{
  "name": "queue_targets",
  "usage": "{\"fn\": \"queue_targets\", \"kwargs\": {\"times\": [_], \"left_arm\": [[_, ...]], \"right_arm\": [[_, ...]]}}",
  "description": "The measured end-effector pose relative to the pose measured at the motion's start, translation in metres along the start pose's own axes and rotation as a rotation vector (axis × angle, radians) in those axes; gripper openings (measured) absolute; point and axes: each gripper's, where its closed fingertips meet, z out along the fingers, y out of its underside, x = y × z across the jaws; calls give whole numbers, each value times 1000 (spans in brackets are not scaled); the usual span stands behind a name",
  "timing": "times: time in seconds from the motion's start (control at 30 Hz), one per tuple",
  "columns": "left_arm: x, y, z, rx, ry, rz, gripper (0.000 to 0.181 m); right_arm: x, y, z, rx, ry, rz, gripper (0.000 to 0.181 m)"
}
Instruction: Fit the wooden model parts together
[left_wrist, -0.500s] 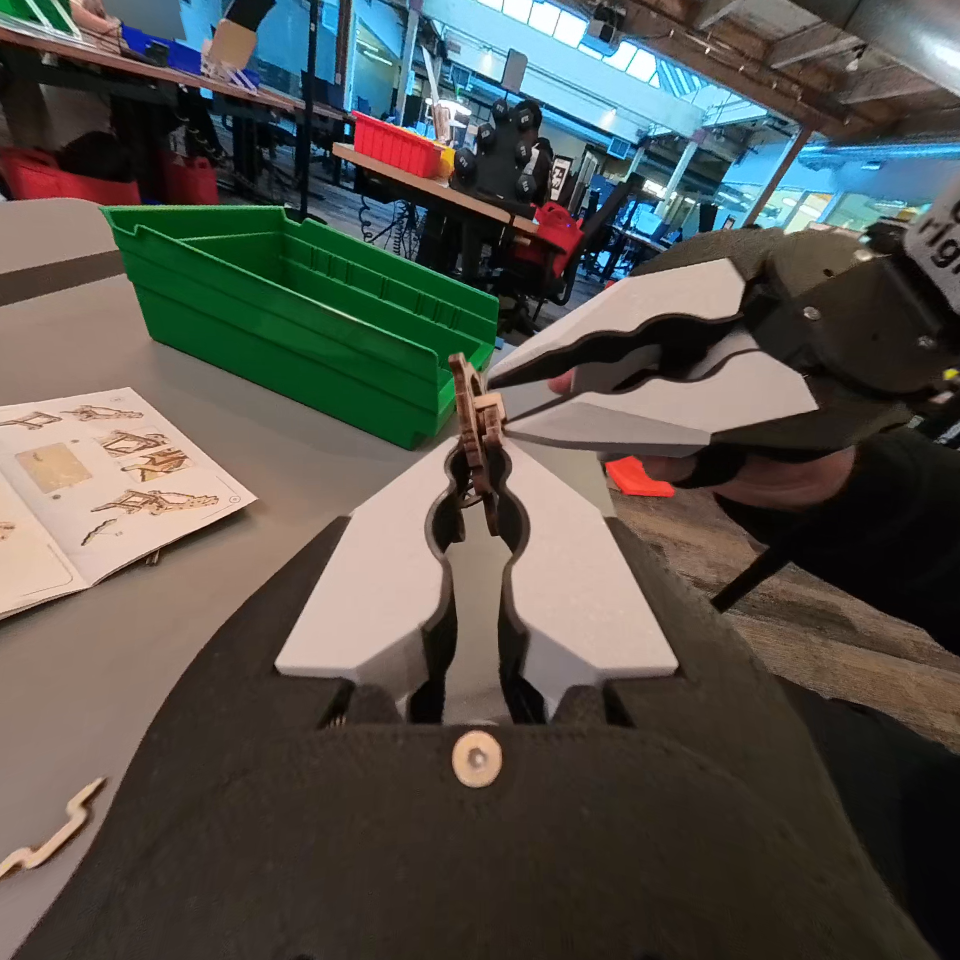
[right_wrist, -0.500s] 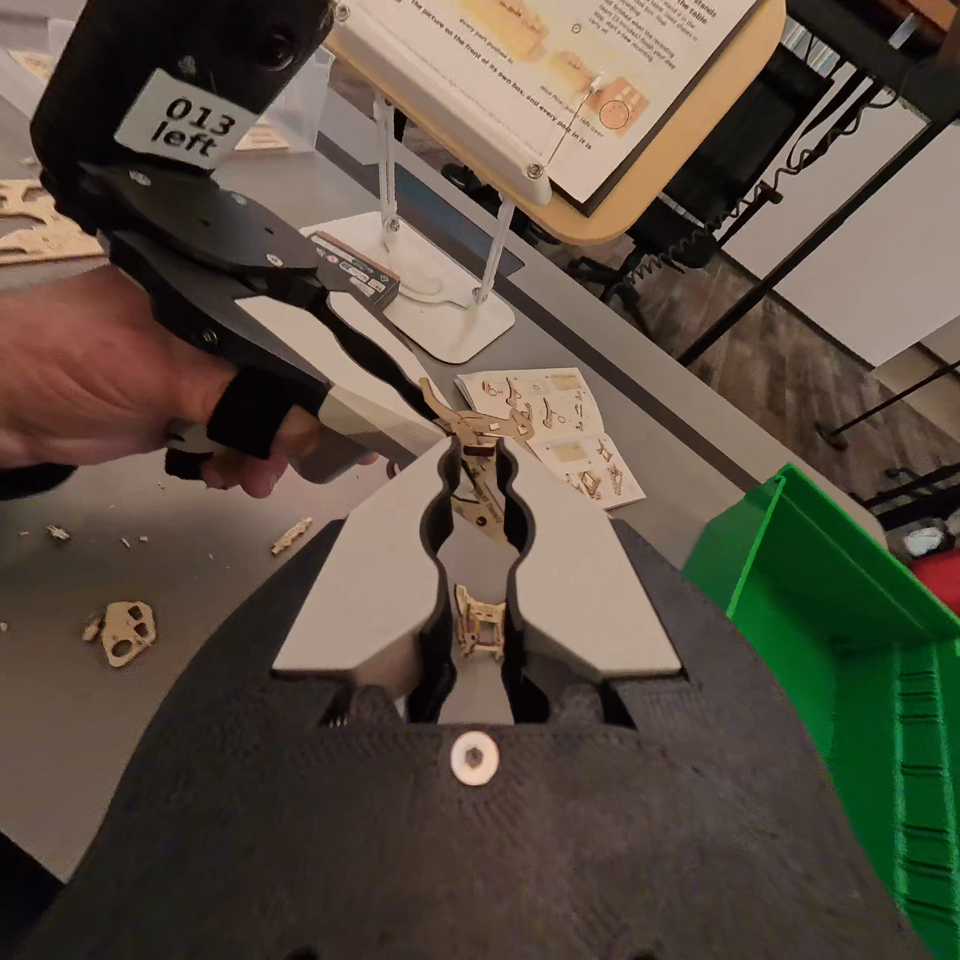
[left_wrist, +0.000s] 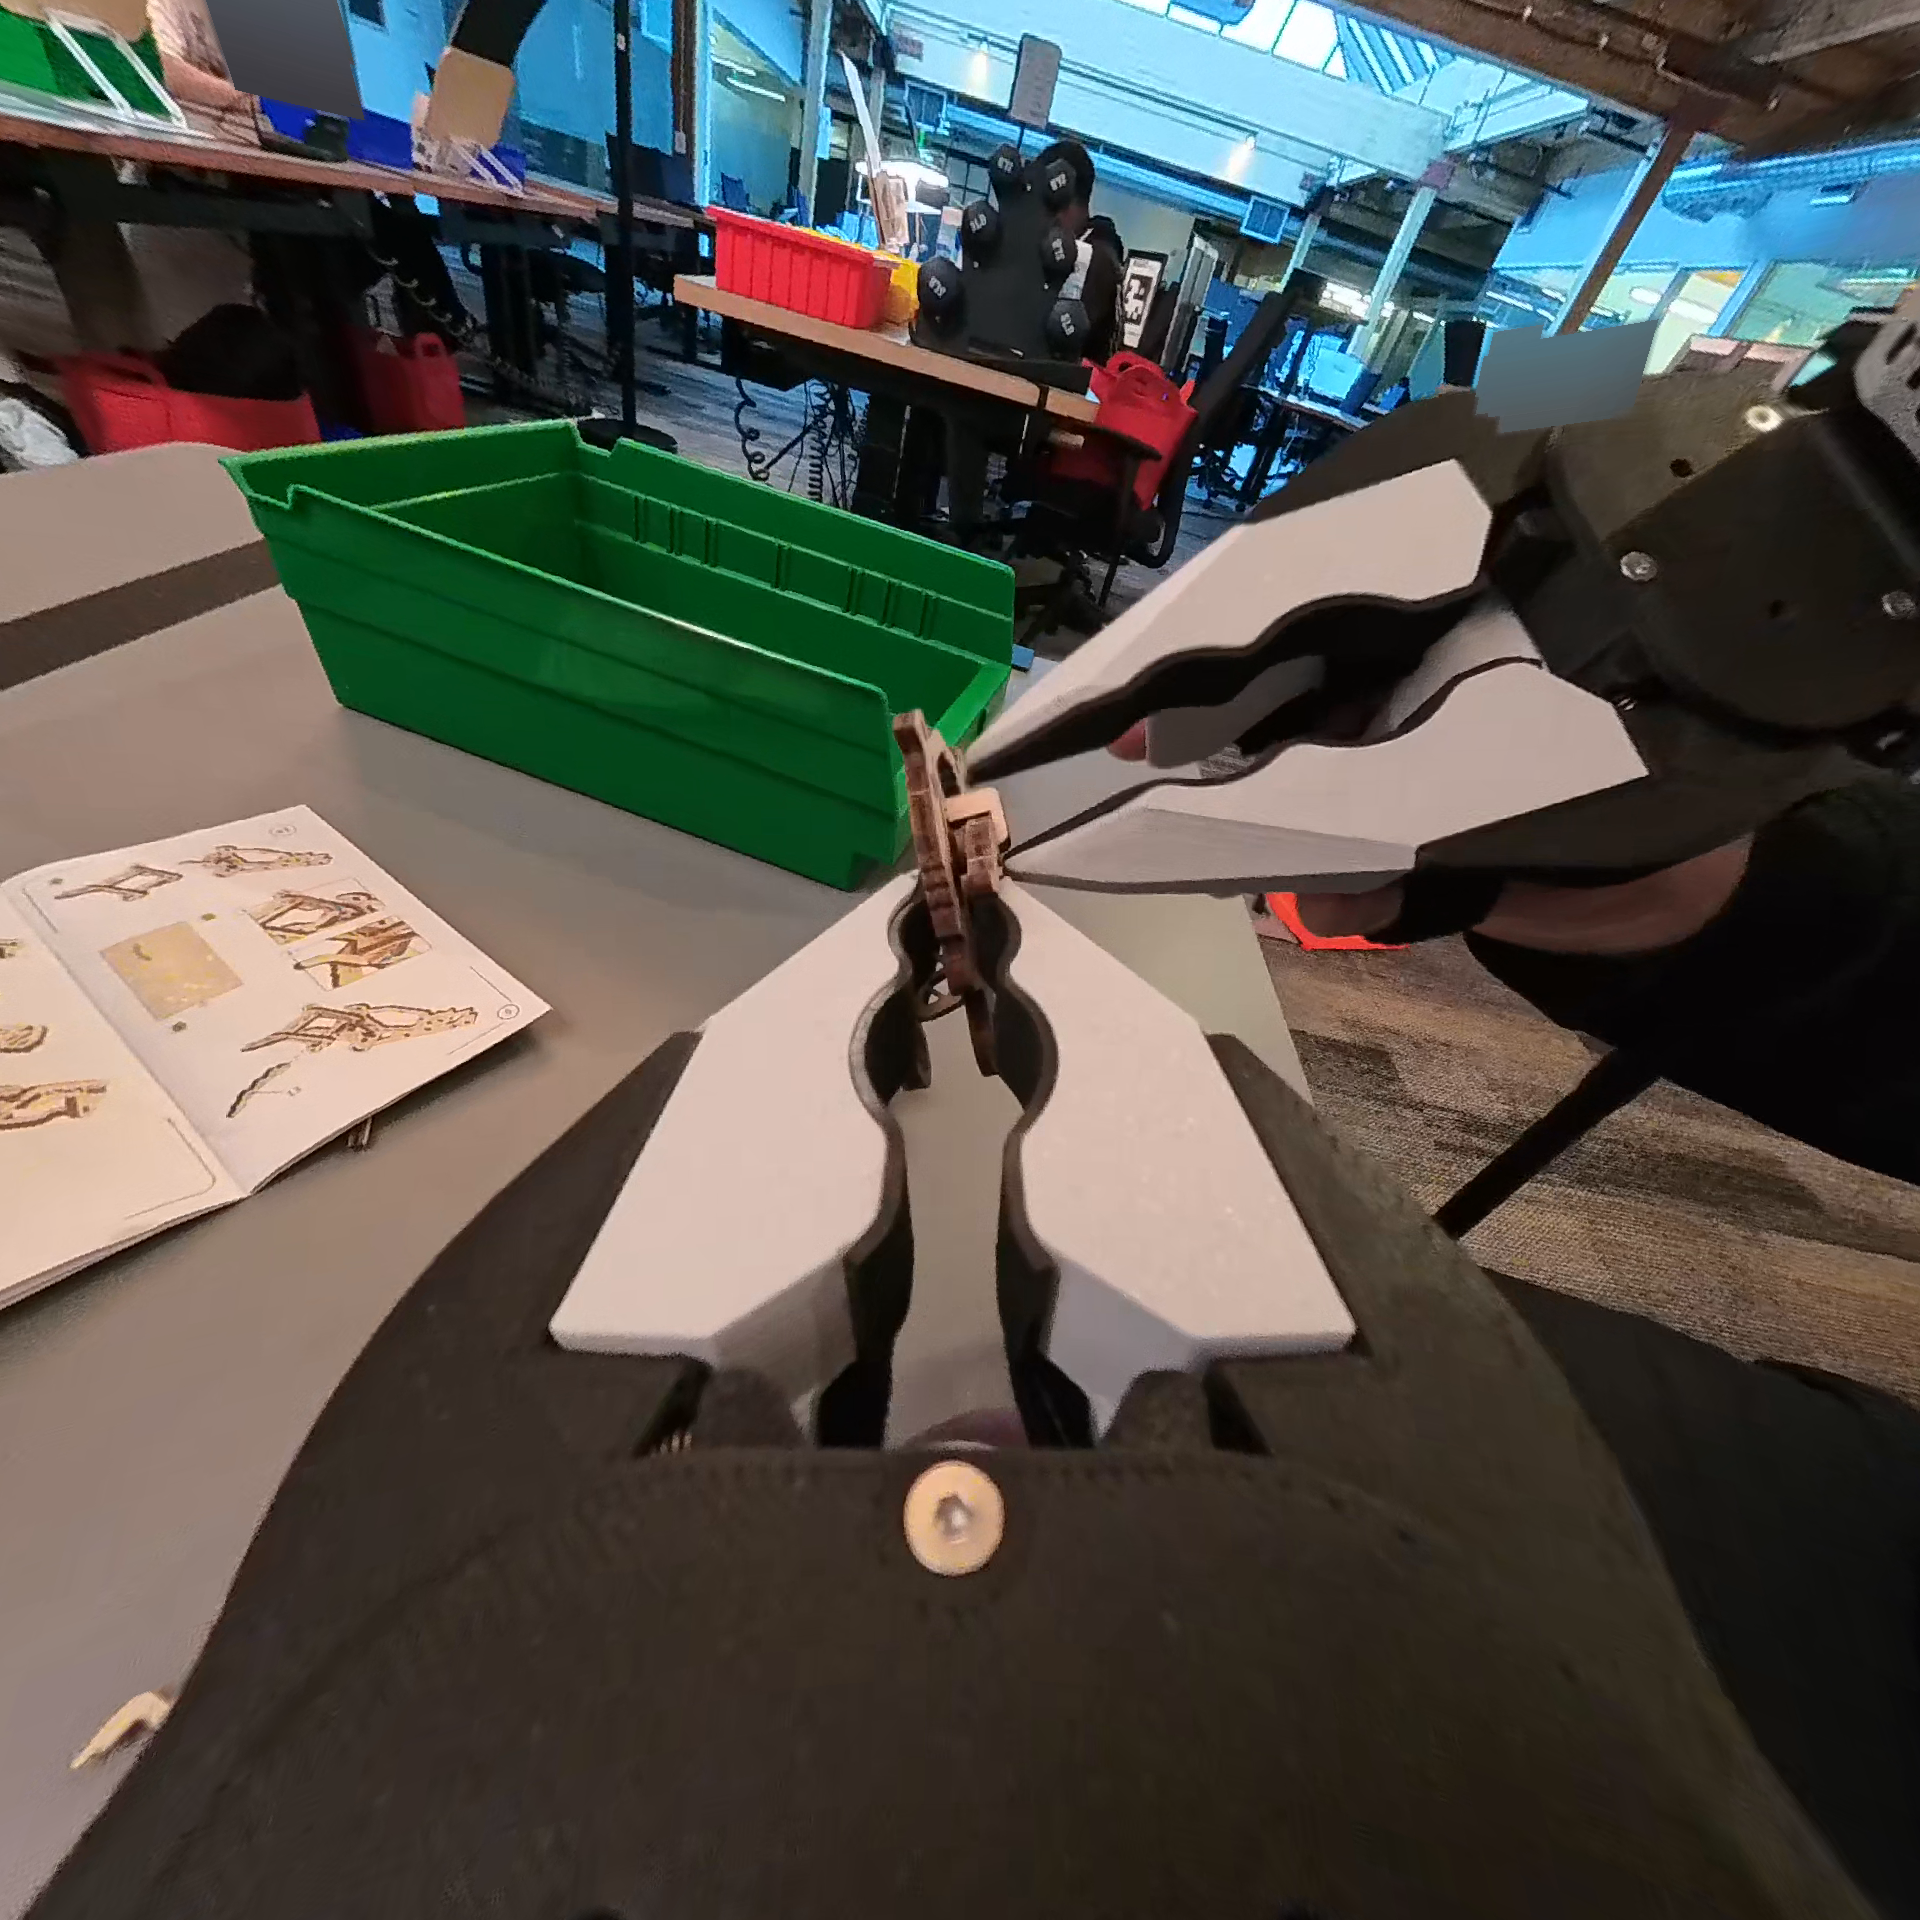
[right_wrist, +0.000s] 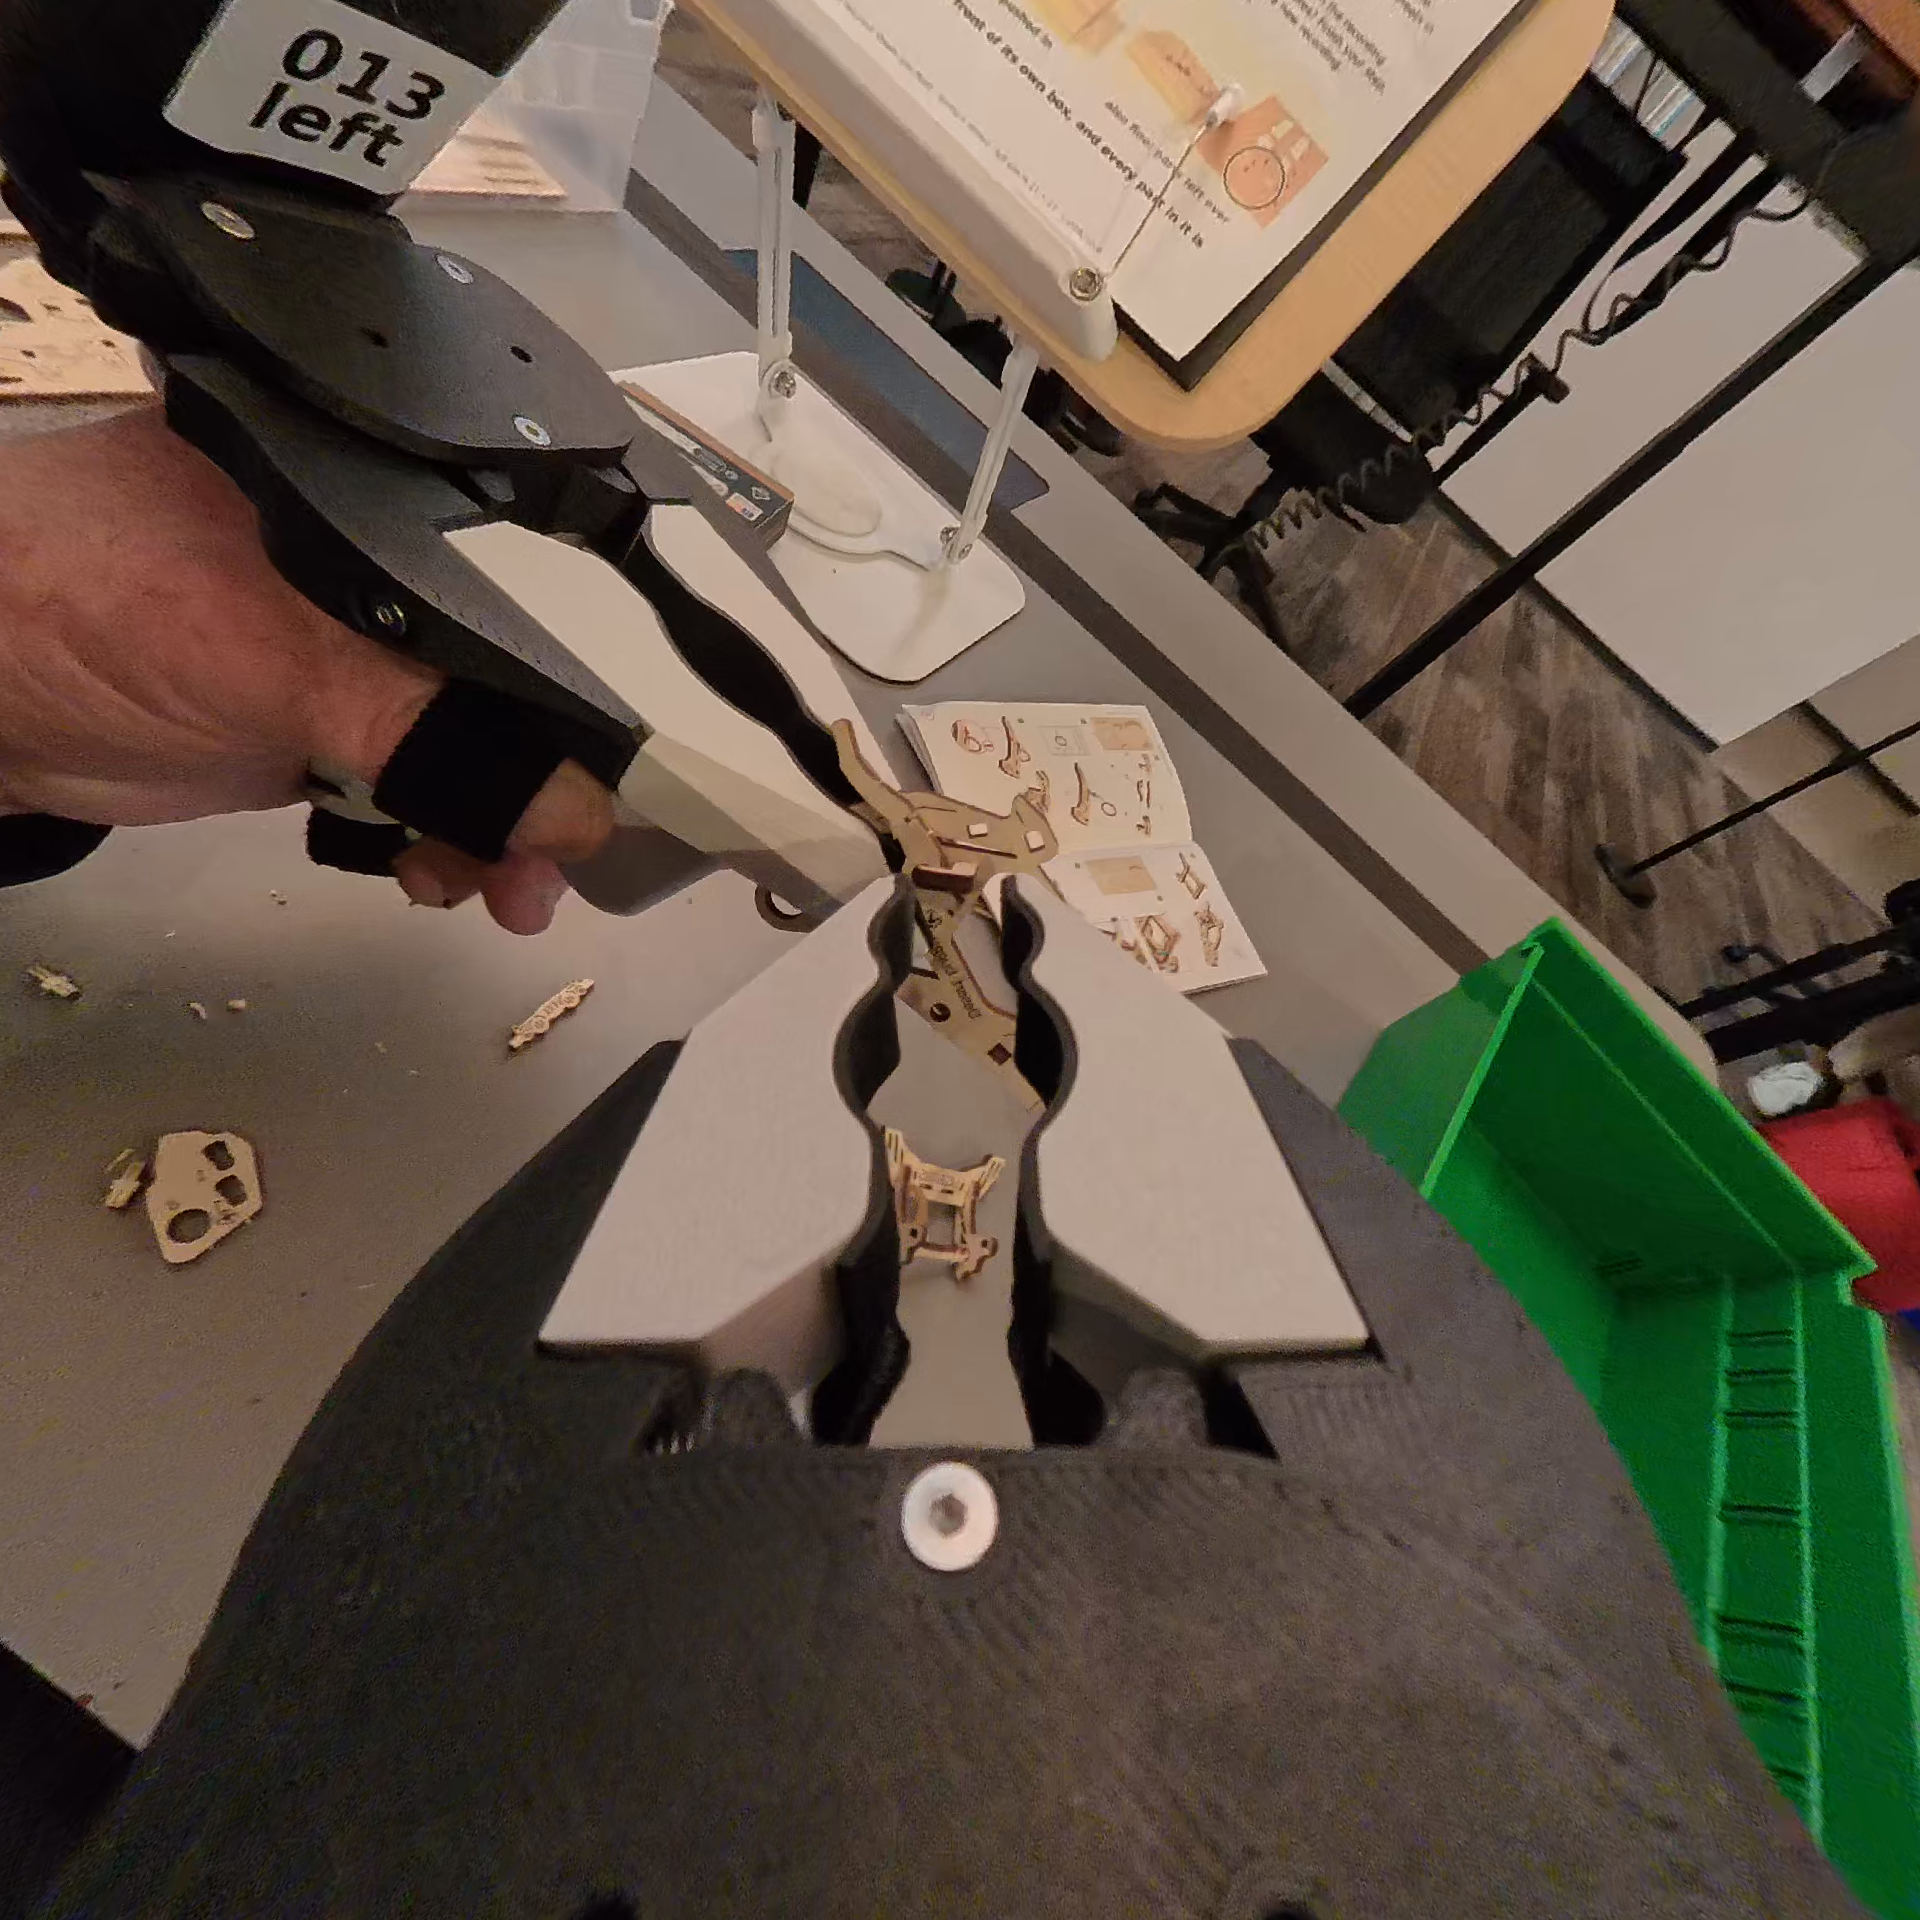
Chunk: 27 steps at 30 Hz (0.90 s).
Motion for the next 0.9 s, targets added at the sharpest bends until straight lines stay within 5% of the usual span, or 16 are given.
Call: {"fn": "queue_targets", "kwargs": {"times": [0.37,0.73,0.9], "left_arm": [[3,-1,-1,17,77,-68,4],[2,-2,-2,39,100,-94,6],[-1,5,1,-12,31,-2,5]], "right_arm": [[-1,0,-1,35,-59,114,14],[1,4,-1,9,2,27,0],[-2,1,0,16,-21,49,26]]}}
